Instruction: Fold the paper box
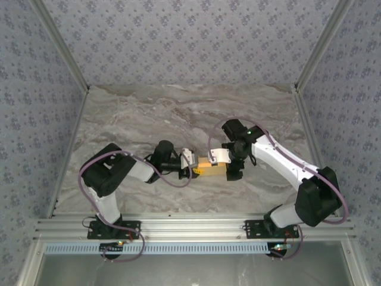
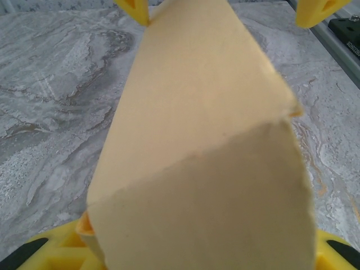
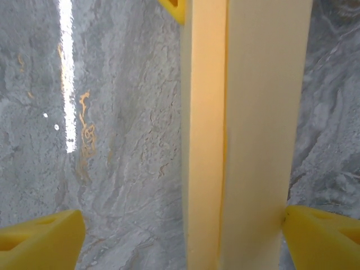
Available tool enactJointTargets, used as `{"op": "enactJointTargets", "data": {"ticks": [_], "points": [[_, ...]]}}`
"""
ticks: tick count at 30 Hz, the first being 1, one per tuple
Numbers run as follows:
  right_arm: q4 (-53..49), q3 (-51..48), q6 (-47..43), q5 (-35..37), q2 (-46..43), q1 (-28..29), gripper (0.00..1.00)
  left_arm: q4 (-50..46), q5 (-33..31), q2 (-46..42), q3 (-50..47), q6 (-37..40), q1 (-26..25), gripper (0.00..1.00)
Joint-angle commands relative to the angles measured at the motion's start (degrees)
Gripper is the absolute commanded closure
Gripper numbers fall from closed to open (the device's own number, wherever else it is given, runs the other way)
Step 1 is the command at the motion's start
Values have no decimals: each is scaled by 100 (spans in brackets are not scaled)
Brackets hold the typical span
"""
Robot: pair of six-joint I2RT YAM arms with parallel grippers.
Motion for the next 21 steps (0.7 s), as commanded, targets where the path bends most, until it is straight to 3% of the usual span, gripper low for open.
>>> {"op": "enactJointTargets", "data": {"ticks": [1, 5, 12, 16, 21], "points": [[132, -264, 89, 281, 113, -55, 11, -293, 233, -70, 54, 151, -12, 67], [256, -258, 143, 216, 225, -213, 19, -133, 250, -34, 46, -24, 76, 66], [181, 10, 140, 273, 488, -239, 20, -300, 250, -56, 79, 65, 122, 66], [270, 38, 154, 325, 689, -233, 40, -194, 189, -34, 55, 19, 121, 64], [368, 3, 317, 305, 701, -241, 53, 176, -80, -17, -17, -287, 240, 54]]}}
